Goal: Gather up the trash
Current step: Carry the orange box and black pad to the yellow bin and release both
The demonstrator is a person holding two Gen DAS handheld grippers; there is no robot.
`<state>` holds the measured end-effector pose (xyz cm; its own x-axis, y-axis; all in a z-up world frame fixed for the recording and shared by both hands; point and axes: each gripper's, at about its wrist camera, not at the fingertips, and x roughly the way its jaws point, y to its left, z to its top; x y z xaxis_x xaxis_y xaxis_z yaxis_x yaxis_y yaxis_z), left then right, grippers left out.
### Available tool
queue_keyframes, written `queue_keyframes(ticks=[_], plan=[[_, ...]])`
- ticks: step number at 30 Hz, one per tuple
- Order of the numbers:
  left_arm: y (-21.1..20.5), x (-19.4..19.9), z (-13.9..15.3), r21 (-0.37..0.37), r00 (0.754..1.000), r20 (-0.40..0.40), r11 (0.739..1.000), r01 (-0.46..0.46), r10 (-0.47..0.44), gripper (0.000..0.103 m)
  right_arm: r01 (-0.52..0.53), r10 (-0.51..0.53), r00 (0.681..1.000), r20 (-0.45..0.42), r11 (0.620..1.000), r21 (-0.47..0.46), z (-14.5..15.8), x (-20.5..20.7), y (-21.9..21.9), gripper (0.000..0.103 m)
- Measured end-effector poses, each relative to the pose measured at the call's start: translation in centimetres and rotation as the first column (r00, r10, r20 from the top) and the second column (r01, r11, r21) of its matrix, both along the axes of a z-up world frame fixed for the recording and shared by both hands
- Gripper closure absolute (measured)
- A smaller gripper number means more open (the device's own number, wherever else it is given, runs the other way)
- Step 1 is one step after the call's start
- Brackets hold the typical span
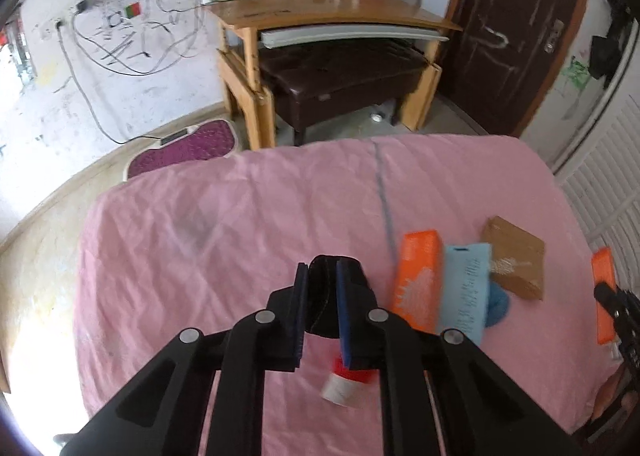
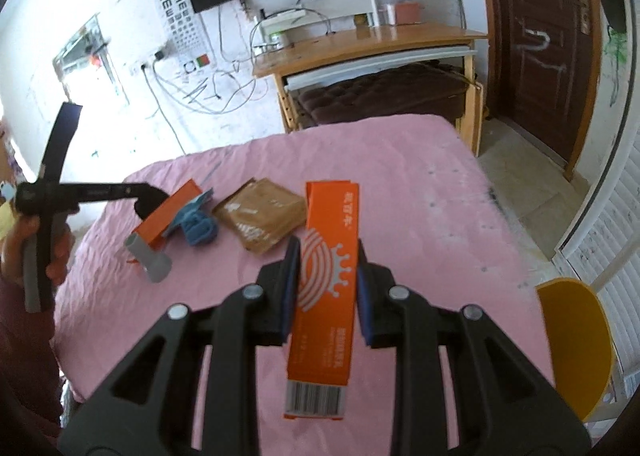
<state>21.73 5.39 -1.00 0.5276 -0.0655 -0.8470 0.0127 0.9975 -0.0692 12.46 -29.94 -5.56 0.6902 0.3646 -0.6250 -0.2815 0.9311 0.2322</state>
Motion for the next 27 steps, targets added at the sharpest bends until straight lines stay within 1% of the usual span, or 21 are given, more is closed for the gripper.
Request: queue_keyframes(ticks=[1, 3, 6, 8, 14, 18, 22, 24, 25, 26, 27], plan=[[-0.5, -0.2, 0.1, 0.019, 1.000, 0.006, 1.000, 0.005, -0.005, 0.094, 0.006, -0.006, 1.000, 0.002, 1.000, 0.002, 0.0, -0.2, -0.2, 0.079], [-1.4, -0.7, 0.4, 0.061, 1.000, 0.018, 0.998, 0.008, -0.009, 0.100, 0.019, -0.019, 1.000, 0.007, 1.000, 0.011, 0.1, -0.4, -1.0, 0.079], [-1.9, -1.2, 1.1, 0.096, 0.999, 0.051, 0.995, -0.004, -0.001, 0.103, 0.032, -0.033, 0.999, 0.010, 0.999, 0.024, 0.2, -0.4, -1.7, 0.079], [-2.2, -1.3, 1.7, 0.105, 0.998, 0.070, 0.994, -0.012, 0.005, 0.103, 0.044, -0.044, 0.999, 0.014, 0.999, 0.030, 0.2, -0.5, -2.1, 0.079], [-2.4, -1.8, 4.3, 0.089, 0.993, 0.120, 0.996, -0.019, 0.009, 0.103, 0.098, -0.100, 0.994, 0.033, 0.994, 0.047, 0.4, -0.7, -4.3, 0.079], [-4.5, -2.6, 6.3, 0.067, 0.987, 0.158, 0.997, 0.027, -0.037, 0.103, 0.156, -0.159, 0.987, 0.037, 0.986, 0.053, 0.1, -0.9, -7.0, 0.079], [-8.6, -3.2, 8.0, 0.070, 0.975, 0.192, 0.992, 0.103, -0.115, 0.103, 0.211, -0.213, 0.977, 0.017, 0.975, 0.067, -0.8, -1.1, -10.2, 0.079], [-11.1, -3.4, 8.4, 0.071, 0.966, 0.206, 0.987, 0.147, -0.158, 0.103, 0.198, -0.199, 0.980, 0.007, 0.977, 0.082, -1.2, -1.2, -10.7, 0.079], [-12.0, -3.5, 8.6, 0.073, 0.963, 0.211, 0.985, 0.158, -0.170, 0.103, 0.178, -0.178, 0.984, -0.001, 0.980, 0.095, -1.1, -1.1, -10.6, 0.076], [-13.1, -3.6, 8.7, 0.073, 0.959, 0.214, 0.982, 0.177, -0.188, 0.103, 0.162, -0.162, 0.987, -0.007, 0.982, 0.101, -1.1, -1.0, -10.4, 0.056], [-13.9, -3.5, 8.8, 0.075, 0.955, 0.214, 0.978, 0.193, -0.205, 0.103, 0.142, -0.141, 0.990, -0.008, 0.986, 0.091, -1.2, -0.8, -9.8, 0.048]])
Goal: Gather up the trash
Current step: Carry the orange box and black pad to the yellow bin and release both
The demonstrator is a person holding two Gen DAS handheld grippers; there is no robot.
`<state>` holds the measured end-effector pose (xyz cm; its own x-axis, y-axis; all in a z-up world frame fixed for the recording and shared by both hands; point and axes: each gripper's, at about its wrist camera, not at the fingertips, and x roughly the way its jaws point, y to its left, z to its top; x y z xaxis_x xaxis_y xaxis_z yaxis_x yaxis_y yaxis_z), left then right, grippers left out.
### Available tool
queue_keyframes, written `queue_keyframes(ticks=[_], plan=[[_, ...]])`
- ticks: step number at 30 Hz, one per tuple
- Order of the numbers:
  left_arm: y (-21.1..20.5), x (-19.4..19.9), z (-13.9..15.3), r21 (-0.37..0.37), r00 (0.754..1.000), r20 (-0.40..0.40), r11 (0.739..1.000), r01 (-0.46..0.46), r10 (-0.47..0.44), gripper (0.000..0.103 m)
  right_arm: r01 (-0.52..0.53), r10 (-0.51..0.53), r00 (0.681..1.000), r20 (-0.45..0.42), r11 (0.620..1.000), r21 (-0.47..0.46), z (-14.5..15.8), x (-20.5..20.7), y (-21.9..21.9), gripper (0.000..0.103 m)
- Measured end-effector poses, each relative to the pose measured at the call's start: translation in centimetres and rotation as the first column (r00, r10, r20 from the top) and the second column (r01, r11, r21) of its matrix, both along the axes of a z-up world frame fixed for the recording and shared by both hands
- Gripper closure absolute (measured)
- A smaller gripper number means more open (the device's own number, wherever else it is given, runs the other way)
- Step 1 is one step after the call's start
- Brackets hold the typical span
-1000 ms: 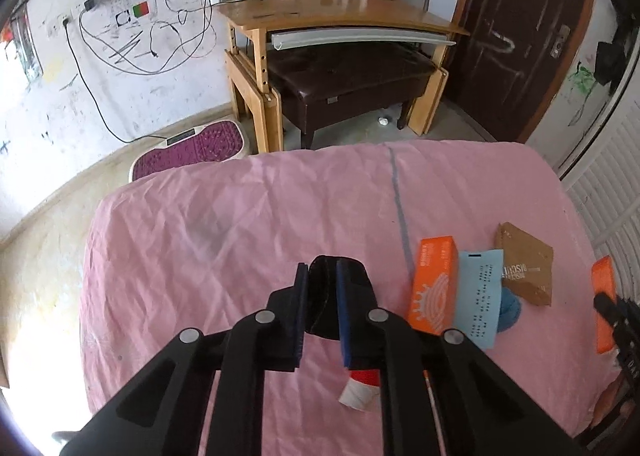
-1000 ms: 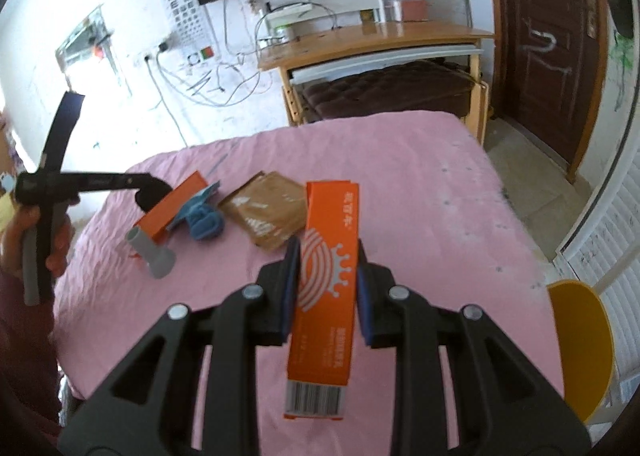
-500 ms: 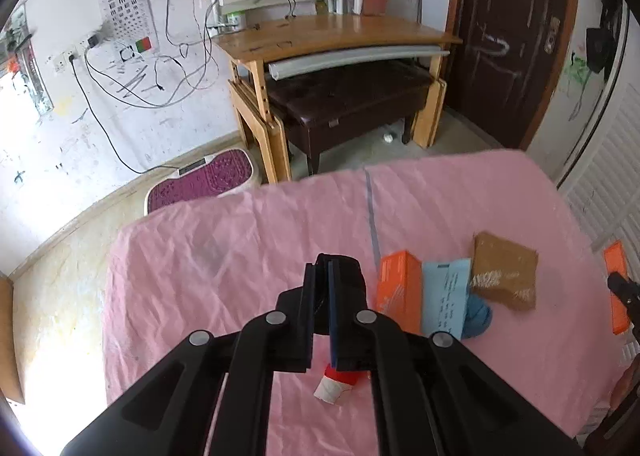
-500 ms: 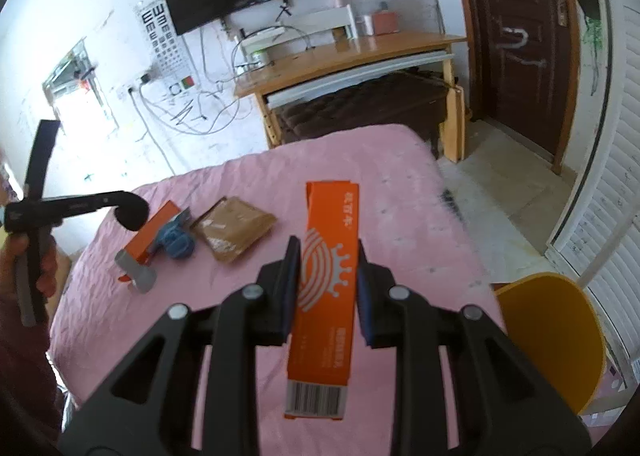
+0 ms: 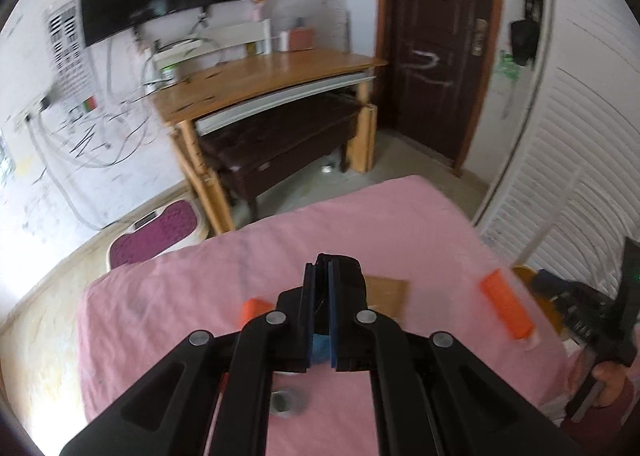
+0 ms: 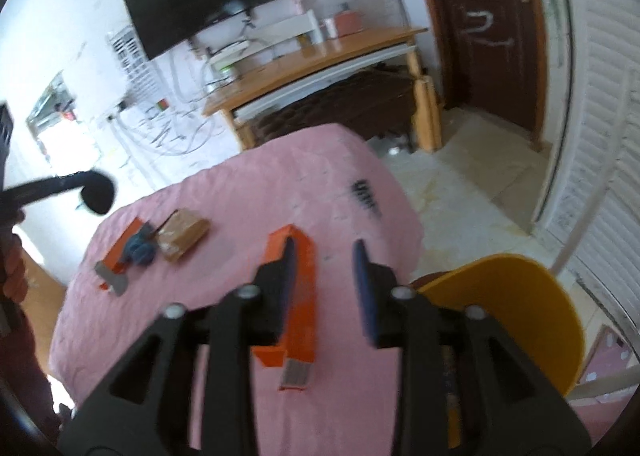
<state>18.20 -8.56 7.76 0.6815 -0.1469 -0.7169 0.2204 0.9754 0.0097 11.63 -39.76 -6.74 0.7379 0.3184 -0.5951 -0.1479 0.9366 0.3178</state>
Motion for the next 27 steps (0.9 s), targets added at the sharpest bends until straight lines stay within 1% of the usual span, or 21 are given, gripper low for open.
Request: queue_keyframes(ticks=[1, 3, 5, 6, 7, 8, 9, 10, 12, 13, 16, 18, 22, 27], plan=[[-0.8, -0.1, -0.1, 0.004, 1.000, 0.001, 1.000, 0.009, -0.009, 0.103, -0.005, 0.005, 1.000, 0.002, 1.000, -0.013, 0.0, 0.1, 0.4, 0.039], [-2.0, 0.0, -0.2, 0.008, 1.000, -0.002, 1.000, 0.028, -0.028, 0.103, -0.029, 0.028, 1.000, -0.005, 0.998, -0.052, -0.3, 0.7, 1.4, 0.039], [-3.3, 0.1, -0.4, 0.019, 0.999, -0.008, 0.999, 0.046, -0.045, 0.103, -0.064, 0.063, 0.998, -0.018, 0.995, -0.071, -0.8, 1.2, 2.6, 0.039], [-3.9, 0.1, -0.5, 0.021, 0.999, -0.011, 0.998, 0.051, -0.051, 0.103, -0.076, 0.073, 0.997, -0.026, 0.992, -0.099, -1.2, 1.4, 3.3, 0.039], [-4.4, 0.0, -0.6, 0.024, 0.998, -0.013, 0.998, 0.056, -0.056, 0.103, -0.073, 0.069, 0.997, -0.033, 0.988, -0.139, -1.6, 1.6, 4.0, 0.042], [-4.8, 0.0, -0.6, 0.027, 0.998, -0.015, 0.998, 0.062, -0.061, 0.103, -0.072, 0.067, 0.997, -0.038, 0.984, -0.163, -2.0, 1.7, 4.3, 0.062], [-5.4, 0.0, -0.7, 0.032, 0.997, -0.017, 0.997, 0.069, -0.069, 0.103, -0.085, 0.077, 0.996, -0.050, 0.980, -0.178, -2.2, 1.8, 4.6, 0.068], [-5.9, -0.1, -0.8, 0.033, 0.997, -0.018, 0.997, 0.074, -0.074, 0.103, -0.083, 0.076, 0.996, -0.045, 0.979, -0.188, -2.2, 1.8, 4.7, 0.079], [-7.0, -0.1, -0.9, 0.040, 0.996, -0.024, 0.995, 0.092, -0.092, 0.103, -0.084, 0.077, 0.996, -0.039, 0.971, -0.225, -2.3, 1.6, 4.9, 0.080], [-7.5, -0.2, -1.0, 0.042, 0.995, -0.026, 0.994, 0.100, -0.099, 0.103, -0.081, 0.075, 0.997, -0.035, 0.972, -0.220, -2.4, 1.5, 4.7, 0.081], [-8.5, -0.1, -1.1, 0.043, 0.991, -0.033, 0.991, 0.128, -0.126, 0.103, -0.040, 0.039, 0.999, -0.013, 0.981, -0.191, -2.2, 1.2, 3.0, 0.081], [-9.6, -0.2, -1.0, 0.042, 0.989, -0.036, 0.988, 0.147, -0.146, 0.103, -0.001, 0.001, 1.000, -0.002, 0.986, -0.168, -2.0, 1.1, 1.0, 0.081], [-13.5, -0.5, -1.1, 0.038, 0.974, -0.050, 0.974, 0.221, -0.219, 0.103, 0.107, -0.106, 0.994, 0.011, 0.986, -0.127, -1.7, 0.6, -4.1, 0.081], [-18.6, -1.1, -1.6, 0.053, 0.951, -0.067, 0.951, 0.306, -0.302, 0.103, 0.202, -0.203, 0.979, 0.001, 0.975, -0.094, -2.4, -0.1, -8.9, 0.081]])
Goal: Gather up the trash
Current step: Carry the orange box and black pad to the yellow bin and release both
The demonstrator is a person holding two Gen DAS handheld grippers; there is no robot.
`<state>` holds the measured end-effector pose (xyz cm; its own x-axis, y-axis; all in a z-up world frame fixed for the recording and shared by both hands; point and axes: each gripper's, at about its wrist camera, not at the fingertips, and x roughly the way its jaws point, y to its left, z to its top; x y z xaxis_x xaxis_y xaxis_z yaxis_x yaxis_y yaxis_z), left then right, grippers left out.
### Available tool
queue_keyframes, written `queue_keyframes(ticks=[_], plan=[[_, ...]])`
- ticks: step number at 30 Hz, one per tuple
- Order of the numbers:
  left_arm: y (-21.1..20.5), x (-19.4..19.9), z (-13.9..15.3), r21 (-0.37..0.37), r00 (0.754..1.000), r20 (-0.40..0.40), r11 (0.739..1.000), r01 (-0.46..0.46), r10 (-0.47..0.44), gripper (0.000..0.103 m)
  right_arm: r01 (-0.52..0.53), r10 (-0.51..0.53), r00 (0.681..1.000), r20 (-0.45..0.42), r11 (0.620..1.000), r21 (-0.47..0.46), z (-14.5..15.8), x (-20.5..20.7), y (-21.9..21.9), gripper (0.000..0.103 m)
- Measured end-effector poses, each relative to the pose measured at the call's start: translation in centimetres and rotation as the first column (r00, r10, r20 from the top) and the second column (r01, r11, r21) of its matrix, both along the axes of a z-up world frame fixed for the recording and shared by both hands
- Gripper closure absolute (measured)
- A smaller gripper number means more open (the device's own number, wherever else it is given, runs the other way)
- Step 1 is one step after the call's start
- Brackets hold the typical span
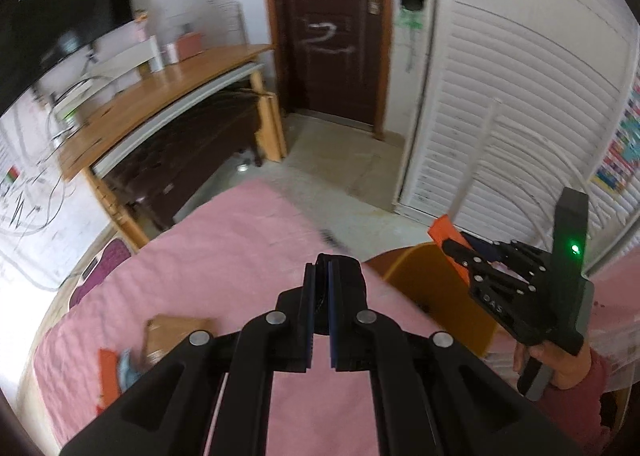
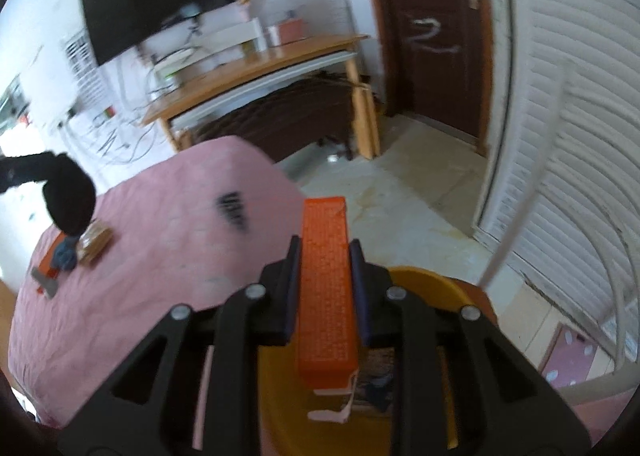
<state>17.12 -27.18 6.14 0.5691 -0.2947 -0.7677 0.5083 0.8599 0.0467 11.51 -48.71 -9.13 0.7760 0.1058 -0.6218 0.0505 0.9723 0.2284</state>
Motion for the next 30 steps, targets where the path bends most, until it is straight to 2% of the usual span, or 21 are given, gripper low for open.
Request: queue_keyframes(ticks=[6, 14, 18, 21, 22, 23, 25, 26, 28, 29, 30], plan=[[-5.6, -0.3, -1.6, 0.024, 0.997, -0.028, 0.997, 0.071, -0.070, 0.103, 0.053, -0.051, 0.997, -0.050, 0.997, 0.048, -3.0, 0.2, -3.7, 0.081], [-10.3, -0.4, -4.1, 0.045, 0.993, -0.064, 0.994, 0.099, -0.096, 0.103, 0.092, -0.080, 0.990, -0.116, 0.991, 0.100, -6.0, 0.5, -6.6, 0.080], [-11.9, -0.1, -5.4, 0.022, 0.986, -0.120, 0.993, 0.119, -0.116, 0.102, 0.129, -0.115, 0.987, -0.115, 0.984, 0.124, -6.0, 0.0, -7.9, 0.080], [-12.5, 0.3, -6.4, -0.036, 0.971, -0.189, 0.990, 0.139, -0.143, 0.100, 0.145, -0.131, 0.986, -0.103, 0.980, 0.139, -5.6, -0.3, -8.5, 0.080], [-12.5, 0.2, -6.7, -0.037, 0.971, -0.188, 0.989, 0.141, -0.146, 0.099, 0.151, -0.138, 0.986, -0.098, 0.978, 0.141, -5.5, -0.5, -8.6, 0.075], [-12.4, 0.1, -6.9, -0.028, 0.974, -0.175, 0.990, 0.139, -0.142, 0.097, 0.157, -0.145, 0.985, -0.094, 0.977, 0.145, -5.4, -0.6, -8.6, 0.065], [-11.9, 0.0, -7.2, -0.019, 0.977, -0.165, 0.991, 0.136, -0.137, 0.090, 0.162, -0.150, 0.985, -0.087, 0.975, 0.153, -5.2, -0.8, -8.9, 0.055], [-11.6, 0.0, -7.4, -0.028, 0.976, -0.171, 0.991, 0.130, -0.133, 0.084, 0.164, -0.152, 0.985, -0.083, 0.974, 0.156, -5.1, -0.8, -9.0, 0.054], [-10.6, 0.3, -7.5, -0.058, 0.974, -0.188, 0.991, 0.117, -0.126, 0.056, 0.160, -0.150, 0.986, -0.077, 0.974, 0.159, -4.9, -0.9, -8.8, 0.054], [-10.2, 0.4, -7.5, -0.085, 0.971, -0.199, 0.990, 0.115, -0.130, 0.027, 0.157, -0.147, 0.987, -0.072, 0.975, 0.157, -4.7, -0.9, -8.6, 0.053], [-9.8, 0.5, -7.5, -0.111, 0.969, -0.208, 0.988, 0.112, -0.133, 0.015, 0.153, -0.144, 0.987, -0.069, 0.976, 0.154, -4.5, -1.0, -8.4, 0.051]])
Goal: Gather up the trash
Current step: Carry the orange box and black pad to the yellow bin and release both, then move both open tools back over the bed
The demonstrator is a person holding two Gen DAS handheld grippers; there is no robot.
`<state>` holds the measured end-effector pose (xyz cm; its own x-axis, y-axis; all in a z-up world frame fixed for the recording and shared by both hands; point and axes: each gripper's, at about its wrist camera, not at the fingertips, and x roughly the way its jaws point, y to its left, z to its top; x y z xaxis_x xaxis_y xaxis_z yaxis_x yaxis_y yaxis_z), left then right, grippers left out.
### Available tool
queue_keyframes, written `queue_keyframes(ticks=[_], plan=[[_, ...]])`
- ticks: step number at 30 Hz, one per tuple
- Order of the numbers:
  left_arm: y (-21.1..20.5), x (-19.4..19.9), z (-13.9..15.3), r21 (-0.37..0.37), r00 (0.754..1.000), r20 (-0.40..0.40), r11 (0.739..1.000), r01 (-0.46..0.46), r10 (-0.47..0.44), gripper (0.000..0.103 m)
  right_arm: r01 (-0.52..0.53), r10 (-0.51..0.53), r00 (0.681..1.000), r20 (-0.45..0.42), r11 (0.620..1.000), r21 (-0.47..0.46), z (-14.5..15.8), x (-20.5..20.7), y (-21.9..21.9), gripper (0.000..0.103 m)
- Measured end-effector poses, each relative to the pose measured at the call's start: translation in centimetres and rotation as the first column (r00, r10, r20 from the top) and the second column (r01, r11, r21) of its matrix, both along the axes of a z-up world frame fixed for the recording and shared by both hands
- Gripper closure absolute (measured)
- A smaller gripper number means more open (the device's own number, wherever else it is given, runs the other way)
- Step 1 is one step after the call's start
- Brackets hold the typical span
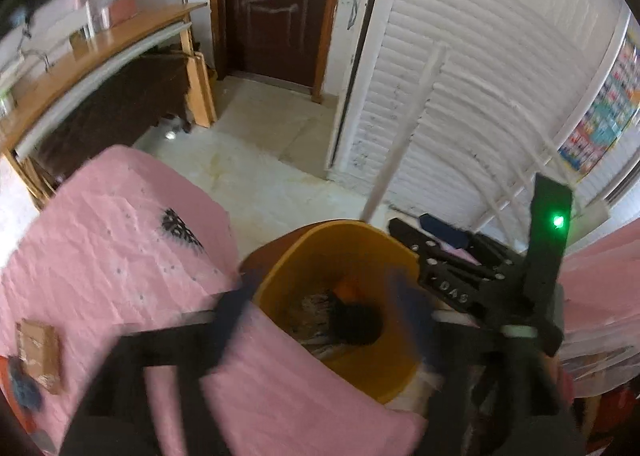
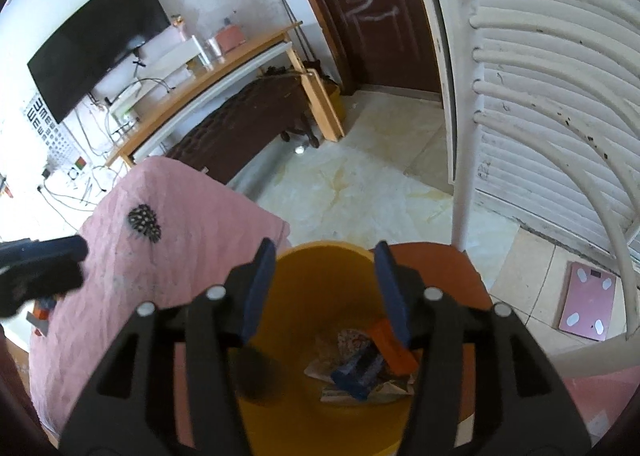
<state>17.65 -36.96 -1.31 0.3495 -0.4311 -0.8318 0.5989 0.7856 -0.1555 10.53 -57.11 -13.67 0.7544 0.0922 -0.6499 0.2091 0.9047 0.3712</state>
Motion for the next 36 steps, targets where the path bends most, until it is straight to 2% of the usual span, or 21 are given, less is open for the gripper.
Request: queue_keyframes(ticks=[3, 6, 7, 8, 12, 16, 18, 21, 27, 29, 31, 36], plan=[[1.6, -0.3, 0.4, -0.027, 1.000, 0.014, 0.999, -0.026, 0.027, 0.015, -0.009, 0.009, 1.000, 0.015, 1.000, -0.009, 0.8, -0.2, 0.7, 0.047], [5.1, -1.6, 1.2, -0.017, 0.995, 0.073, 0.998, -0.069, 0.070, 0.015, -0.037, 0.038, 0.998, 0.058, 0.999, -0.020, 2.3, -0.5, 2.1, 0.045], [6.2, -1.9, 1.5, -0.014, 0.992, 0.096, 0.996, -0.085, 0.086, 0.015, -0.049, 0.050, 0.996, 0.072, 0.999, -0.021, 2.7, -0.5, 2.6, 0.041], [7.4, -2.2, 1.8, -0.006, 0.987, 0.120, 0.995, -0.104, 0.104, 0.015, -0.071, 0.073, 0.994, 0.086, 0.997, -0.023, 3.3, -0.5, 3.4, 0.038], [13.8, -2.6, 3.3, 0.016, 0.953, 0.212, 0.974, -0.224, 0.216, 0.015, -0.186, 0.190, 0.976, 0.107, 0.981, -0.048, 4.8, 0.5, 7.9, 0.036], [20.7, -2.0, 4.5, 0.015, 0.911, 0.241, 0.937, -0.348, 0.335, 0.013, -0.292, 0.300, 0.949, 0.093, 0.952, -0.092, 5.8, 2.0, 13.0, 0.036], [24.8, -1.3, 4.9, 0.006, 0.882, 0.239, 0.907, -0.420, 0.407, 0.013, -0.328, 0.337, 0.937, 0.088, 0.939, -0.103, 6.2, 2.4, 15.2, 0.036], [29.6, -0.3, 5.3, -0.003, 0.845, 0.220, 0.866, -0.500, 0.488, 0.013, -0.389, 0.400, 0.913, 0.080, 0.913, -0.122, 6.8, 3.3, 18.9, 0.028], [36.1, 1.5, 4.2, 0.057, 0.807, 0.171, 0.812, -0.581, 0.566, 0.013, -0.490, 0.504, 0.862, 0.049, 0.855, -0.167, 7.7, 4.1, 25.5, 0.026], [37.1, 2.1, 3.3, 0.080, 0.808, 0.156, 0.808, -0.584, 0.569, 0.013, -0.512, 0.527, 0.849, 0.033, 0.838, -0.188, 7.8, 4.4, 27.3, 0.026], [37.4, 3.0, 2.4, 0.102, 0.820, 0.129, 0.815, -0.570, 0.558, 0.013, -0.531, 0.545, 0.838, 0.016, 0.822, -0.205, 8.0, 4.7, 28.9, 0.026], [37.4, 5.4, 0.3, 0.141, 0.833, 0.093, 0.821, -0.554, 0.546, 0.013, -0.552, 0.563, 0.826, -0.028, 0.798, -0.240, 8.0, 5.8, 31.6, 0.026]])
